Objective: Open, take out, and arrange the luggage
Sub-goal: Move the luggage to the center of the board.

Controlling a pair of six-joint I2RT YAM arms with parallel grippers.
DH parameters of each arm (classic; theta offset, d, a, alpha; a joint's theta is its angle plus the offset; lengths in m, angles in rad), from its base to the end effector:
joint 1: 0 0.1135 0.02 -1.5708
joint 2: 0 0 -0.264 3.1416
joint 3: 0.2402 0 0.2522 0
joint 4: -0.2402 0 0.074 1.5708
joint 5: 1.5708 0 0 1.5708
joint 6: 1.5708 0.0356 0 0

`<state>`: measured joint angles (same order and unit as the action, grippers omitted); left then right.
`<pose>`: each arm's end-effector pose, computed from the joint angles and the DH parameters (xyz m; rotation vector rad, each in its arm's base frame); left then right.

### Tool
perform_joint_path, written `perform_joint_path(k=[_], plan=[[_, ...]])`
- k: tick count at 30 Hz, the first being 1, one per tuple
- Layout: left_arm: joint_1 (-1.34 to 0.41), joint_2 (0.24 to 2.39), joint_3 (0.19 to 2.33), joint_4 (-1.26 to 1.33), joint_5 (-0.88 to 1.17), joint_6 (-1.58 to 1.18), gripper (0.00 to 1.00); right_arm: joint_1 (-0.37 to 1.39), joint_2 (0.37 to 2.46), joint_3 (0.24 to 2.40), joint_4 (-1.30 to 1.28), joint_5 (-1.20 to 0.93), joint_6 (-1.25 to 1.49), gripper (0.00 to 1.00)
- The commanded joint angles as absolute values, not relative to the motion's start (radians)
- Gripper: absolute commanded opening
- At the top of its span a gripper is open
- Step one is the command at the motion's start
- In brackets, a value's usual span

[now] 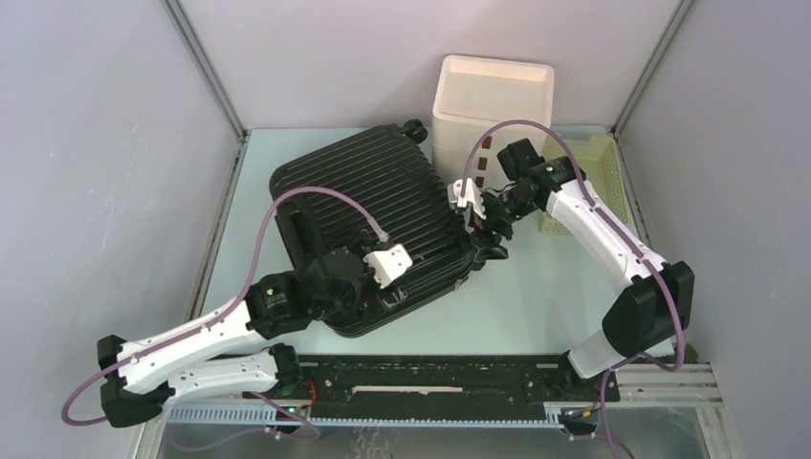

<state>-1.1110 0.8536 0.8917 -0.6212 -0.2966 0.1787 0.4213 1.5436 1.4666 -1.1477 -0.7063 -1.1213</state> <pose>0.0888 -0.1559 0.3223 1.1419 1.8029 -0.2308 0.2606 0.1421 0.3233 -1.8527 1.6753 0.7137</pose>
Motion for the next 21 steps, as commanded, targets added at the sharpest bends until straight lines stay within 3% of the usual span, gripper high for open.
perform_joint_path(k=[1,8,21], plan=[[-1.106,0.867,0.82,-0.592,-0.352,0.225,1.0,0.444,1.528,1.439,-1.114,-0.682,-1.13,0.92],[-1.098,0.849,0.75,-0.538,-0.475,0.246,0.99,0.464,1.504,1.385,-1.015,-0.677,-1.046,0.81],[-0.873,0.881,0.765,-0.49,-0.395,0.244,0.92,0.53,1.467,1.327,-0.769,-0.644,-0.709,0.61]])
